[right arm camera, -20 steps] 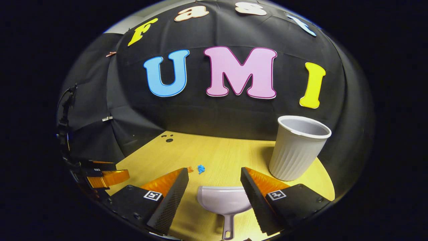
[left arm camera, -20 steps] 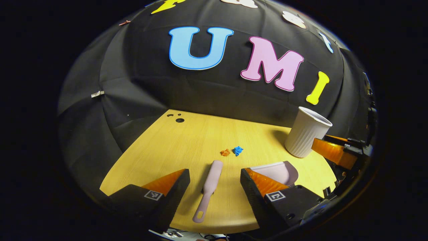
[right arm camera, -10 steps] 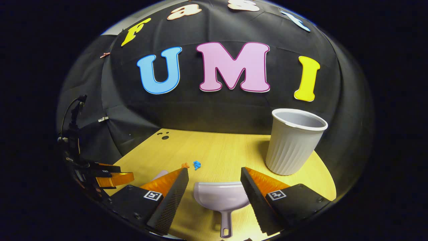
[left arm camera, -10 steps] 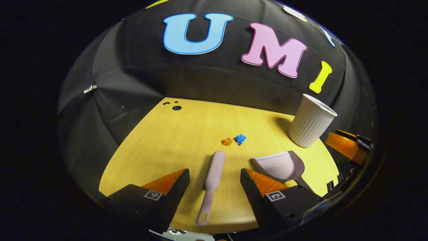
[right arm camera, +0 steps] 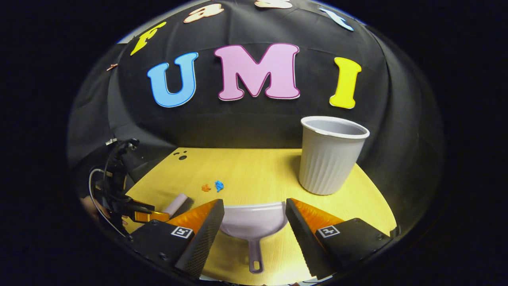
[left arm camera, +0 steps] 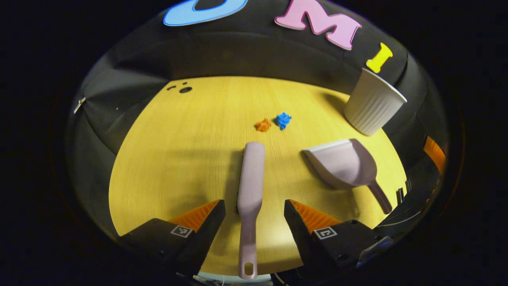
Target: Pick up the small broom and dustpan from the desktop, sweep the trash into the dustpan with the broom, and then empty the trash into the garbage bin.
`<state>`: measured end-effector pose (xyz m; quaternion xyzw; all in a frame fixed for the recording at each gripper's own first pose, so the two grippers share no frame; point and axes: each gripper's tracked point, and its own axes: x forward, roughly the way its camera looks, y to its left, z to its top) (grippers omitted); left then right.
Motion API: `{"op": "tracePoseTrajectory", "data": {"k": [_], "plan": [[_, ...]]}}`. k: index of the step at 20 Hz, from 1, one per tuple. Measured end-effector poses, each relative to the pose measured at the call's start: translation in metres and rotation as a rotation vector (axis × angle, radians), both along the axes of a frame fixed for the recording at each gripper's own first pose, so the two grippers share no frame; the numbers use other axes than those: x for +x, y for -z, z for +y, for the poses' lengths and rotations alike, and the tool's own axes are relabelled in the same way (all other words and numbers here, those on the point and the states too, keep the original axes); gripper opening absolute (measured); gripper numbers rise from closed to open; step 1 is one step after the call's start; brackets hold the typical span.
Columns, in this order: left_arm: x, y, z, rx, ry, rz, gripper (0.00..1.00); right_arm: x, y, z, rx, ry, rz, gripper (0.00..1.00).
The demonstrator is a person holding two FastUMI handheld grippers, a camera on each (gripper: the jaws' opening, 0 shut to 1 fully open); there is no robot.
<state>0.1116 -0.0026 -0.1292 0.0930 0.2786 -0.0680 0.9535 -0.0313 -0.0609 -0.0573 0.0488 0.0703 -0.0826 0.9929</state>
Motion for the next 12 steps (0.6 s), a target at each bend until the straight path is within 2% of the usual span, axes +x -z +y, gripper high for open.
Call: {"op": "tracePoseTrajectory", "data": {"k": [4,9,12], "plan": [[0.013,0.029,0.007,0.098,0.010,0.096,0.94,-0.013,0.021,-0.011,0.036,0.037,0.050,0.98],[0.022,0.044,0.010,0.135,0.006,0.149,0.89,-0.026,0.029,-0.017,0.055,0.079,0.073,1.00],[0.028,0.052,0.010,0.121,-0.012,0.155,0.76,-0.031,0.035,-0.017,0.063,0.084,0.091,1.00]]}}
